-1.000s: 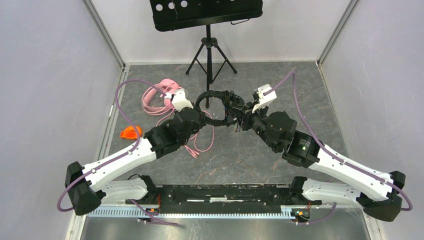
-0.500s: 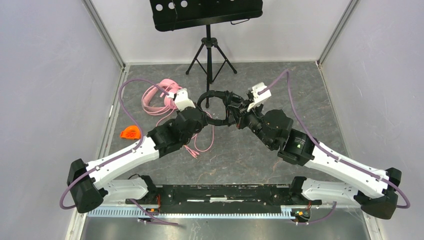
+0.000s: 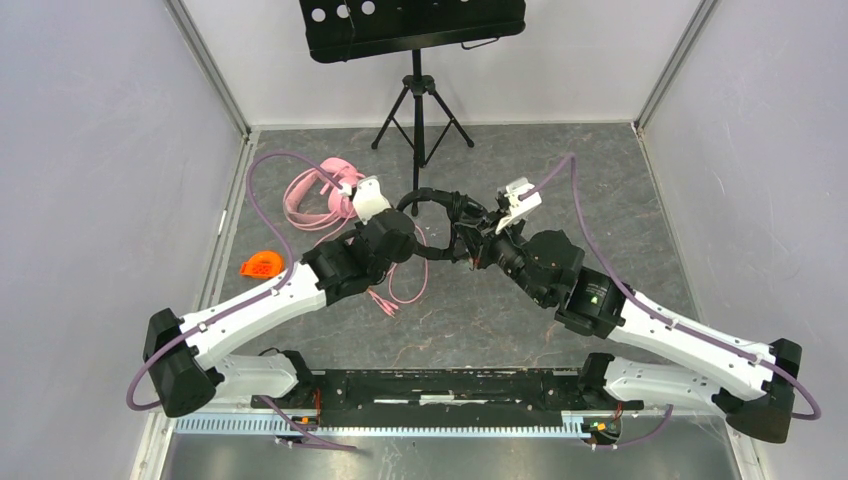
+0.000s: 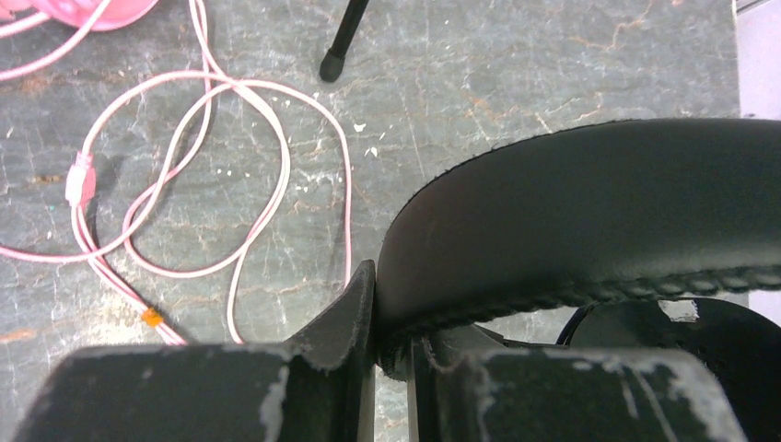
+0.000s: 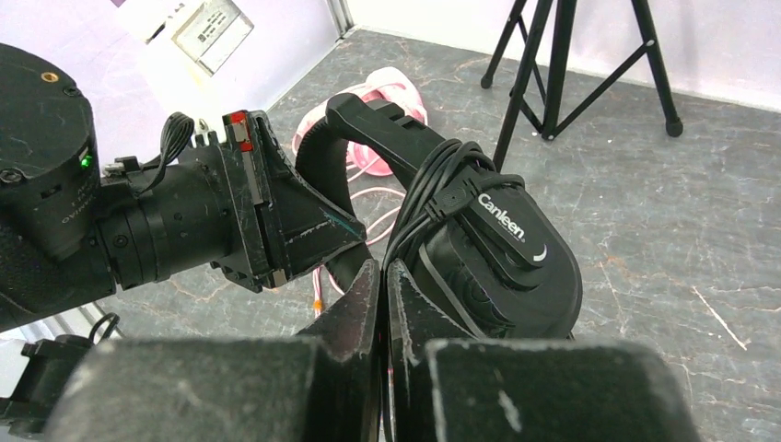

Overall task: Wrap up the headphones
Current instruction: Wrap the headphones around the headphones.

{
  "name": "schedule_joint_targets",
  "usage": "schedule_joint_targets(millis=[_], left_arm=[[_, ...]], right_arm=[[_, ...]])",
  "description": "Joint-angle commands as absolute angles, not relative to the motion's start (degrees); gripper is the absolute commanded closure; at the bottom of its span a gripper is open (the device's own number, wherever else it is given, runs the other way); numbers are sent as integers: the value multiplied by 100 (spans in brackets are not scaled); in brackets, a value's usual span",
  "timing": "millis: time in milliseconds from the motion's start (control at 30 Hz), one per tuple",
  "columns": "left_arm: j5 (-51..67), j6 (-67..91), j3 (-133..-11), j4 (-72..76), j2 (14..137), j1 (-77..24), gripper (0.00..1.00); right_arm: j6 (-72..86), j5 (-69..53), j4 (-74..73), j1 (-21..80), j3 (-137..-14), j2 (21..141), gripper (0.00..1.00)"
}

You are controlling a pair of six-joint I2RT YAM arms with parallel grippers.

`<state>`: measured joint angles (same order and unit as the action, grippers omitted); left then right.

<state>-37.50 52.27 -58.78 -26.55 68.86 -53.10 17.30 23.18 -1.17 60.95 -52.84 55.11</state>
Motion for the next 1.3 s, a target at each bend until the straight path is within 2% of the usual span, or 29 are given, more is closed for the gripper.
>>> schedule_joint_targets(millis=[0,67,133,267,300,367,433,733,967,1100,1133,1267], left_arm=[[-3702,5979,-6273,-2497,6885,-5291,98],[-3687,6063,-6284,-2496,6841,-5291,98],[-3683,6131,-6290,-2487,6815,-5284,98],[-3627,6256,-6285,-2462,6778,-5282,98],[-3600,6285,-6284,-2448,6772,-5282,98],[-3501,6338,-6285,-2414,6762,-5282,98],[-3391,6416,-6280,-2390,6745,-5282,98],[-3238,6563,-6214,-2263,6579,-5256,98],[-3264,6670,-6122,-2184,6440,-5254,98],[-3128,6789,-6041,-2106,6348,-5255,98],[-3091,6810,-6009,-2071,6327,-5256,98],[-3003,6831,-5946,-1979,6266,-5244,98]], right_arm=[[1975,1890,239,6135,-5028,5448,92],[2001,1822,323,6134,-4912,5450,90],[2029,1792,325,6137,-4857,5462,84],[2038,1827,342,6135,-4734,5459,83],[2037,1815,358,6135,-4714,5463,84],[1990,1828,384,6135,-4665,5466,95],[1959,1833,420,6135,-4588,5456,99],[2095,1810,519,6135,-4336,5357,94],[2808,1765,732,6135,-4083,5188,100],[3064,1888,955,6135,-3852,5063,100],[3054,1896,955,6130,-3841,5068,99],[2772,2008,728,6135,-3956,5158,80]])
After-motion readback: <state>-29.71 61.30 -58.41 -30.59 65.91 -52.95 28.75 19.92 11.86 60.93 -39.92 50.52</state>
